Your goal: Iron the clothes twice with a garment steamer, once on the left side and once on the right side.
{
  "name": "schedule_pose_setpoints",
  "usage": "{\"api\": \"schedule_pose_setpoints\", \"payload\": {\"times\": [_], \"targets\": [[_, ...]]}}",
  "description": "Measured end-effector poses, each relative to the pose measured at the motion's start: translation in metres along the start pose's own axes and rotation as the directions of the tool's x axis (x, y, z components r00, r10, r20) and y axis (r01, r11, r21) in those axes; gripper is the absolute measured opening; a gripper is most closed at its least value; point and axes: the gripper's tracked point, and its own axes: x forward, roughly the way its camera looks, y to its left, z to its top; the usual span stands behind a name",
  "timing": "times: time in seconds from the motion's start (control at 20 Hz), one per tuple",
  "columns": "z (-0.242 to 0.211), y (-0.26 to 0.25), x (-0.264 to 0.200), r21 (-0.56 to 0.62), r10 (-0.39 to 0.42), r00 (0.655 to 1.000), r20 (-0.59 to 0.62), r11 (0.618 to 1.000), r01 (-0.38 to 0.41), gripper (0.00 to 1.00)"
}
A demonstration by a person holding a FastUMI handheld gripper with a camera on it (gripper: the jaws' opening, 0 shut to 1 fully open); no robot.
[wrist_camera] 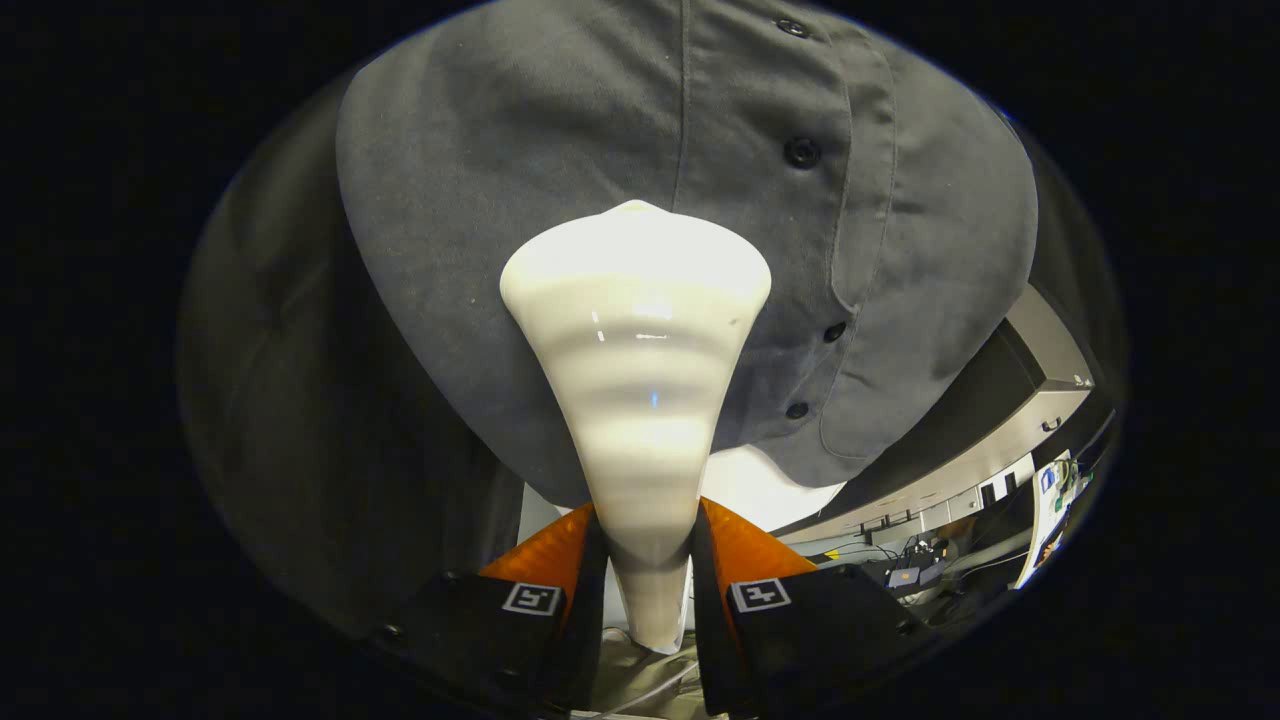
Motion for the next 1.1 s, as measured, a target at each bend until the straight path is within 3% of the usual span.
{"api": "schedule_pose_setpoints", "payload": {"times": [0.5,1.1], "targets": [[-0.045,0.007,0.017,-0.031,0.023,0.997,-0.074,0.999,-0.026,0.48],[-0.076,-0.008,0.002,-0.023,0.049,0.994,-0.101,0.998,-0.052,0.48]]}}
